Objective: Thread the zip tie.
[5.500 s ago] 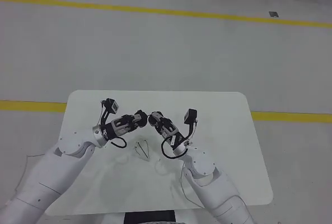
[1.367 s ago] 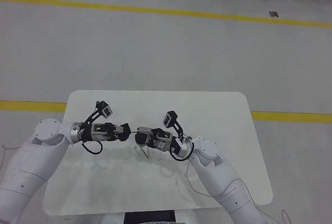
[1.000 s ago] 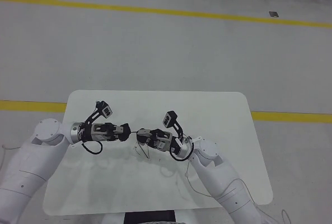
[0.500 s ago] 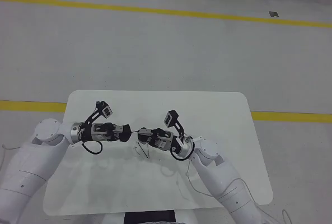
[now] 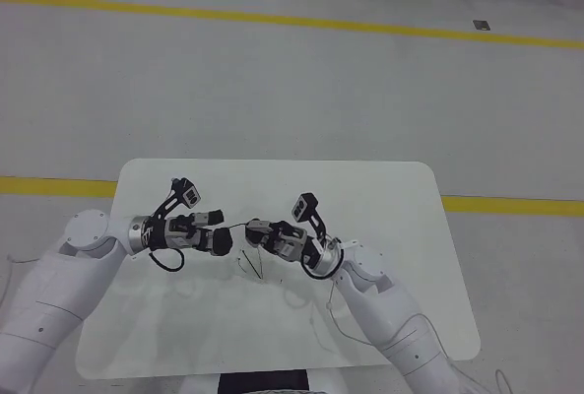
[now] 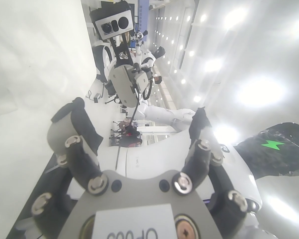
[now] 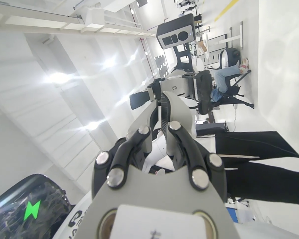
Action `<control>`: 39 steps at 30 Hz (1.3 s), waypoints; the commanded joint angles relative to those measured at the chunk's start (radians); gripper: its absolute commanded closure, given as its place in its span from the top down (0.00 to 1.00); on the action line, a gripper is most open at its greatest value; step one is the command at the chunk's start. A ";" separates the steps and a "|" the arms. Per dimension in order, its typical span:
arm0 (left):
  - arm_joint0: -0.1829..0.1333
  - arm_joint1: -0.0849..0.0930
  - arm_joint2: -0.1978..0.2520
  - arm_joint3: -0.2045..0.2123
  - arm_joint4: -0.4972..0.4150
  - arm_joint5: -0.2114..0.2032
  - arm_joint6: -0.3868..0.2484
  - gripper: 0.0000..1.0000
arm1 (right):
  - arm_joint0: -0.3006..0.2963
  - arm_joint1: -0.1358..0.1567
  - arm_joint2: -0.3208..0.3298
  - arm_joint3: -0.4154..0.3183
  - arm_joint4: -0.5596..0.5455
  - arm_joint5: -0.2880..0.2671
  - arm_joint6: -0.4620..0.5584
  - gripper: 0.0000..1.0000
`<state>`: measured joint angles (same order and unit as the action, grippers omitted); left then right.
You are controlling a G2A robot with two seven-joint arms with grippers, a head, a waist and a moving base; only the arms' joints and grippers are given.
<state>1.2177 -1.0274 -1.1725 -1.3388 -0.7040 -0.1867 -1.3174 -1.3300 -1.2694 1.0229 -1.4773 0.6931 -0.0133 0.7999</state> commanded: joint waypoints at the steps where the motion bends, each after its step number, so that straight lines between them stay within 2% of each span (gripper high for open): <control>1: -0.002 0.000 0.004 0.003 -0.006 -0.001 0.000 1.00 | -0.003 -0.001 0.002 0.000 0.009 -0.009 -0.014 0.00; 11: -0.011 -0.004 0.028 0.013 -0.041 -0.003 0.003 1.00 | -0.003 -0.006 -0.026 -0.013 -0.027 0.001 -0.051 0.00; 13: -0.013 -0.003 0.031 0.016 -0.041 -0.003 0.007 0.71 | 0.004 -0.005 -0.033 -0.015 -0.057 0.013 -0.040 0.00; 14: -0.014 -0.003 0.031 0.017 -0.042 -0.003 0.009 0.64 | 0.004 -0.004 -0.033 -0.016 -0.061 0.016 -0.036 0.00; 15: -0.015 -0.003 0.032 0.018 -0.042 -0.002 0.010 0.47 | 0.005 -0.004 -0.034 -0.016 -0.064 0.018 -0.033 0.00; 16: -0.015 -0.003 0.033 0.018 -0.041 -0.001 0.011 0.35 | 0.007 -0.003 -0.033 -0.016 -0.076 0.021 -0.032 0.00; 20: -0.016 -0.001 0.035 0.020 -0.042 0.003 0.013 0.16 | 0.006 0.001 -0.026 -0.021 -0.102 0.029 -0.033 0.00; 30: -0.016 0.001 0.043 0.025 -0.040 0.005 0.017 0.04 | -0.001 0.009 -0.010 -0.037 -0.134 0.038 -0.026 0.00; 39: -0.020 0.003 0.052 0.029 -0.037 0.008 0.023 0.07 | -0.002 0.014 -0.005 -0.042 -0.147 0.042 -0.004 0.00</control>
<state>1.1982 -1.0243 -1.1215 -1.3107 -0.7407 -0.1791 -1.2949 -1.3313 -1.2551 1.0180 -1.5195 0.5450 0.0296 0.7951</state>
